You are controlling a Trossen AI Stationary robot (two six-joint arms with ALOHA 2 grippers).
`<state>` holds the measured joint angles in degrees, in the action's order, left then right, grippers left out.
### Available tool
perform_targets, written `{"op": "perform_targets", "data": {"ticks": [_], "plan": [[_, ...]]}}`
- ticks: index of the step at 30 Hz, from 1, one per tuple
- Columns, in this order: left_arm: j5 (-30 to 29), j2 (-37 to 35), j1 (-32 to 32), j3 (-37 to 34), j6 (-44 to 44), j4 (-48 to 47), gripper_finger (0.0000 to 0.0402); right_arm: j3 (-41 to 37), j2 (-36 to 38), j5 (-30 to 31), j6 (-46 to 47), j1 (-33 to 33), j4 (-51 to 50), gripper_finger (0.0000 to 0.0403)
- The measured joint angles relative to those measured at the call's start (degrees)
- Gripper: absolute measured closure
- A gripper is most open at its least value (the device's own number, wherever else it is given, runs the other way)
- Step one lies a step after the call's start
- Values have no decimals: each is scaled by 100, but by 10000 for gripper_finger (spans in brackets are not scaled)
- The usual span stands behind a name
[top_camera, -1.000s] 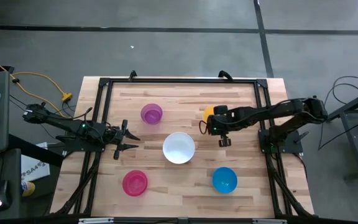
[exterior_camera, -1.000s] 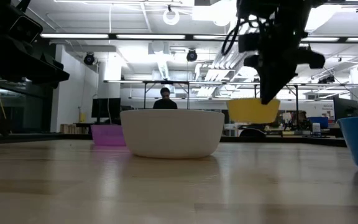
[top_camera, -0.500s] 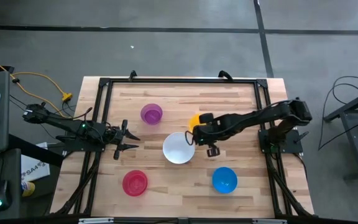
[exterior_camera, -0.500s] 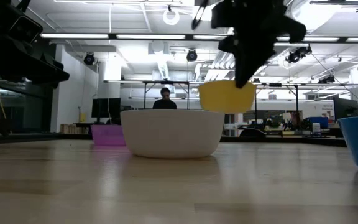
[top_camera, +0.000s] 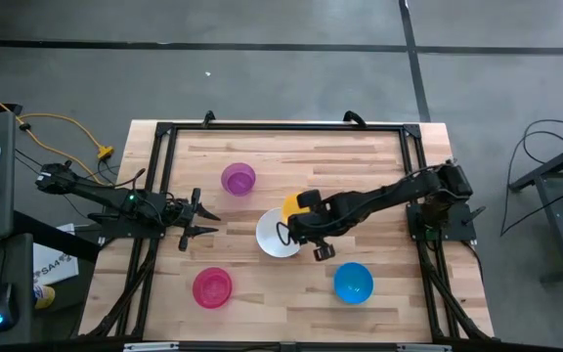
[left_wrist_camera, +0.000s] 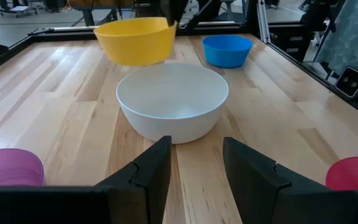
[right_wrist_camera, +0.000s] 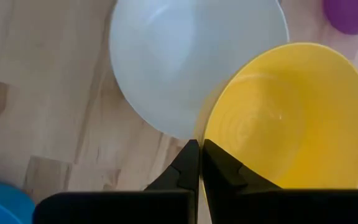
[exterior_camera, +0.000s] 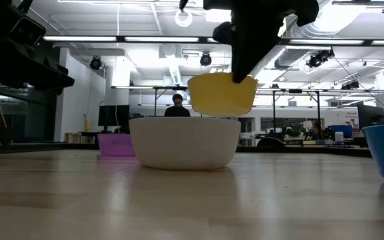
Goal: Nest bowls inside each other
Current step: Stack the yellow bowl on the white bowl
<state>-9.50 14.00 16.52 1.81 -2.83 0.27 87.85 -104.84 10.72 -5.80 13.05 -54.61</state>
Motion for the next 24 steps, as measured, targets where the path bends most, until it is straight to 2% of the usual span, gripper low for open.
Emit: {"op": "perform_targets", "data": {"ticks": [7,24], "plan": [[0,0,-1,0,0,0,256,253,-265,-80,-13,146,113,399],[0,2,2,0,0,0,256,271,-685,-319,-247,221,840,399]]}}
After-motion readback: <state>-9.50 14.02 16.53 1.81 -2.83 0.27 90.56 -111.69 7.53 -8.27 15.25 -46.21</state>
